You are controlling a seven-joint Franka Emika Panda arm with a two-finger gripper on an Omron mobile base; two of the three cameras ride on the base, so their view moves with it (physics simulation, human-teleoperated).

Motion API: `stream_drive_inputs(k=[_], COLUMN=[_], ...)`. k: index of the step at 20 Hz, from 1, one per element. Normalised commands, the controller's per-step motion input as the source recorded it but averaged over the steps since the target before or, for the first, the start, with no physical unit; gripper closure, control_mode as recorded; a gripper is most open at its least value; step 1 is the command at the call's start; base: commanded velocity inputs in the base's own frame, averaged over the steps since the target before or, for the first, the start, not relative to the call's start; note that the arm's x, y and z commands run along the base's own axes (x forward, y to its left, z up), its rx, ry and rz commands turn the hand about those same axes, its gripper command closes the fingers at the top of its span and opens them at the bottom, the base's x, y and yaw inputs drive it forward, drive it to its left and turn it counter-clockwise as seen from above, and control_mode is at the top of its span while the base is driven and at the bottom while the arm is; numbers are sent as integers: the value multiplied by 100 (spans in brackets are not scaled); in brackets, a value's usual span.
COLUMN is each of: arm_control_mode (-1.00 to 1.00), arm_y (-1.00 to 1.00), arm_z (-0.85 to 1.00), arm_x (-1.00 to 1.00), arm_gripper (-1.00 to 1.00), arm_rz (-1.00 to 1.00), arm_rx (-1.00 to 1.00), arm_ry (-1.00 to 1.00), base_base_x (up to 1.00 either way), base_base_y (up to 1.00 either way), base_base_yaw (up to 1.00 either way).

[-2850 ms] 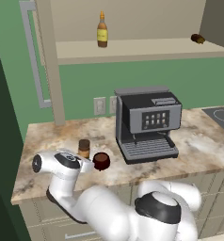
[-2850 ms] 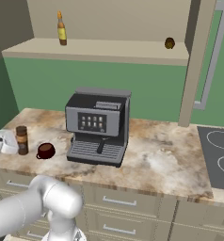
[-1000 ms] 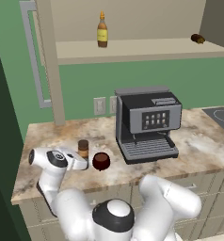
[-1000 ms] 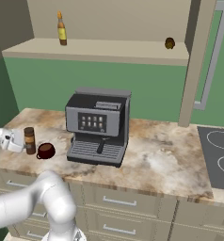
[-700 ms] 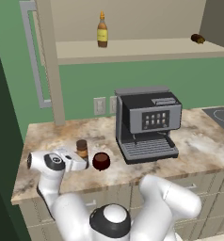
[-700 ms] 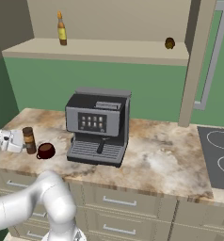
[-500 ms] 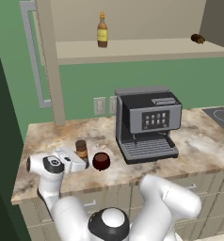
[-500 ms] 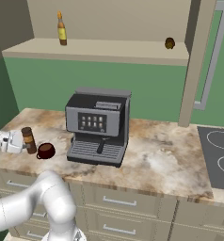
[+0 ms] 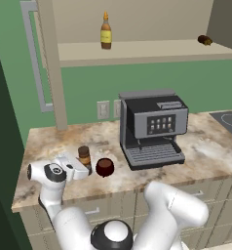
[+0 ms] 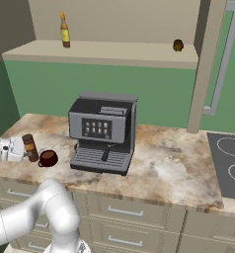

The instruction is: Pick the cinnamon and honey bottle from the cabinet and place them next to the mug.

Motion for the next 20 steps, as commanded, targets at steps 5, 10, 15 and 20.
stream_drive_inputs(k=[5, 10, 15, 20], arm_control_mode=[-100, -100, -100, -100], arm_y=[0, 0, 0, 0], arm_z=[0, 0, 0, 0], arm_x=[0, 0, 0, 0], arm_gripper=[100, -100, -100, -100], arm_rz=[0, 0, 0, 0], arm_rx=[0, 0, 0, 0], arm_ry=[0, 0, 0, 0], base_base_x=[0, 0, 0, 0], base_base_y=[0, 0, 0, 0], base_base_yaw=[0, 0, 0, 0])
